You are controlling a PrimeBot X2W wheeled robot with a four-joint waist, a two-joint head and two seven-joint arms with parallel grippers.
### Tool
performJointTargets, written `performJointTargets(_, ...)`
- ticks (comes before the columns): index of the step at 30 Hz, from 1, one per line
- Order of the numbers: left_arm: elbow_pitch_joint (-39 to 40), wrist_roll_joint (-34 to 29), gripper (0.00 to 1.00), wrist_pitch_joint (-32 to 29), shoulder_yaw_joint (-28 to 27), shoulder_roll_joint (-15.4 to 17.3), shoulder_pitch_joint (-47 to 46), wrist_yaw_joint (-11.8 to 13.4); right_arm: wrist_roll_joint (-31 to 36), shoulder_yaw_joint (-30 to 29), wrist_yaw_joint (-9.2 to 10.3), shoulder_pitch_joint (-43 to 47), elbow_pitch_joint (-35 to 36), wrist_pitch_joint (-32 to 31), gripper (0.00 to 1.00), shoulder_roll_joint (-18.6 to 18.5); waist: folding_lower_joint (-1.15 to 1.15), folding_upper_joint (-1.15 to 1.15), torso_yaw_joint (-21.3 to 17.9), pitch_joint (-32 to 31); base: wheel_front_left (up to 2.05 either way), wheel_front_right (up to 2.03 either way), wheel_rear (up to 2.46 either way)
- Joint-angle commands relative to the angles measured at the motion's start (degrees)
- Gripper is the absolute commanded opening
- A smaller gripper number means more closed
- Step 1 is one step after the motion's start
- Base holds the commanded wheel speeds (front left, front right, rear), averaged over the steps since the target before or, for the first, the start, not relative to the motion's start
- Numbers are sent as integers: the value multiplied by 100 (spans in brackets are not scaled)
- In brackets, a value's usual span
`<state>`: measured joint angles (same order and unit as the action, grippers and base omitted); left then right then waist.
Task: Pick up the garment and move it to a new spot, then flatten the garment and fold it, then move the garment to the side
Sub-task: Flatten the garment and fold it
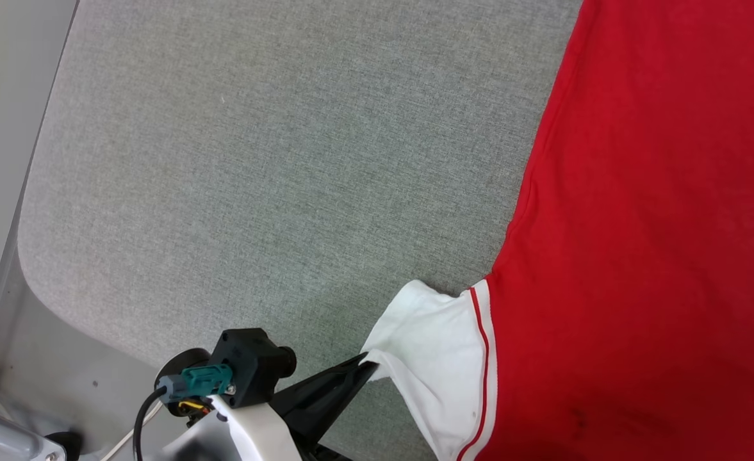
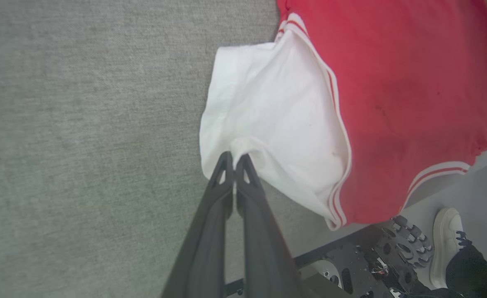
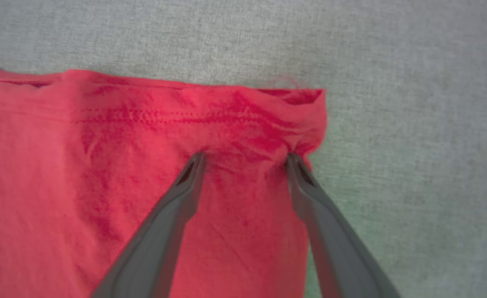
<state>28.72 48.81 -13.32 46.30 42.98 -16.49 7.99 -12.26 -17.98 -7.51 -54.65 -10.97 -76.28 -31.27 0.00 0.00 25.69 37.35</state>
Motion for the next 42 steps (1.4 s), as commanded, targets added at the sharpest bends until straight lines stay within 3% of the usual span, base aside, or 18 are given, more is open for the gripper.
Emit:
performJointTargets(1, -17, 9, 0, 47, 19, -25, -46, -27, -16, 45, 4, 237, -73, -96, 100, 124, 0, 0, 12, 15, 0, 0, 0)
performJointTargets(2, -27, 9, 0, 43, 21, -33, -56, -26, -12, 47, 4, 298, -75, -136, 100, 136, 0, 0, 18, 24, 0, 0, 0)
performJointTargets(4, -38, 33, 0, 52, 17, -63, -70, -38, -10, 75, 4, 438, -87, -219, 29, 164, 0, 0, 25, 33, 0, 0, 0)
performJointTargets(5, -33, 58, 0, 63, 12, -85, -68, -49, -48, 91, 4, 484, -87, -257, 0, 178, 0, 0, 26, 35, 0, 0, 0)
performJointTargets(19, -179, 63, 0, 141, -147, 7, -76, 64, -124, 88, 4, 922, -46, 207, 0, -1, 0, 0, -297, -381, 0, 0, 0)
performJointTargets(31, -433, 148, 0, 133, -216, 220, 257, 353, -527, 155, 4, 2089, -207, 747, 0, 316, 0, 0, -1084, -1521, 0, 0, 0)
performJointTargets(42, -653, 334, 0, 286, -291, 323, 695, 573, -1196, 470, 4, 3305, -47, 1128, 0, 388, 0, 0, -1715, -2415, 0, 0, 0)
